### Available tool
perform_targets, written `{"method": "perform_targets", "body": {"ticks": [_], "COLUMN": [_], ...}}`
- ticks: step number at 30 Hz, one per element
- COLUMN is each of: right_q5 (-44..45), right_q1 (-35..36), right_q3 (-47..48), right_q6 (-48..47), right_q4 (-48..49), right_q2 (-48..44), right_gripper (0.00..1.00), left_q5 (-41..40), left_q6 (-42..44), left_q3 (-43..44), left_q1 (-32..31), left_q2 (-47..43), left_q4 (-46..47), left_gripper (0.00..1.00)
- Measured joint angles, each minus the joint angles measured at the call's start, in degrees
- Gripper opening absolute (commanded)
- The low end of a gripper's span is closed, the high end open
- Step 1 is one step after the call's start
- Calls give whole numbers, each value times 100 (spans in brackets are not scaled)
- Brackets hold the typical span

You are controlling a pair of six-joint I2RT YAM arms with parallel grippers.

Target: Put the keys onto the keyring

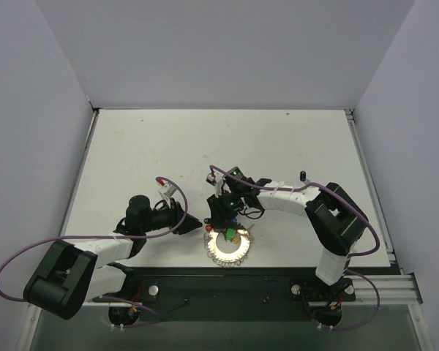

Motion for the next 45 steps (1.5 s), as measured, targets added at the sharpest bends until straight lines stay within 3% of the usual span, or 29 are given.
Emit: {"method": "perform_targets", "body": {"ticks": [8,16,34,45], "right_q5": [-94,-114,-221,-940], "right_q1": [2,2,-7,-118], "right_q3": [-9,-9,-7,26], "right_q6": [-17,-13,-26,-116], "right_q4": [55,98,81,-61], "right_q2": [111,136,76,-804], "right_gripper": [26,0,0,0], "left_q5": [0,0,81,197], "left_q6": [-2,-2,-7,-90], "left_q3": [0,0,0,2], "left_q1": [0,0,0,-13], "left_q2": [33,48,-284,-723], "left_q4": [11,44,42,57], "left_gripper": [46,47,47,47]}}
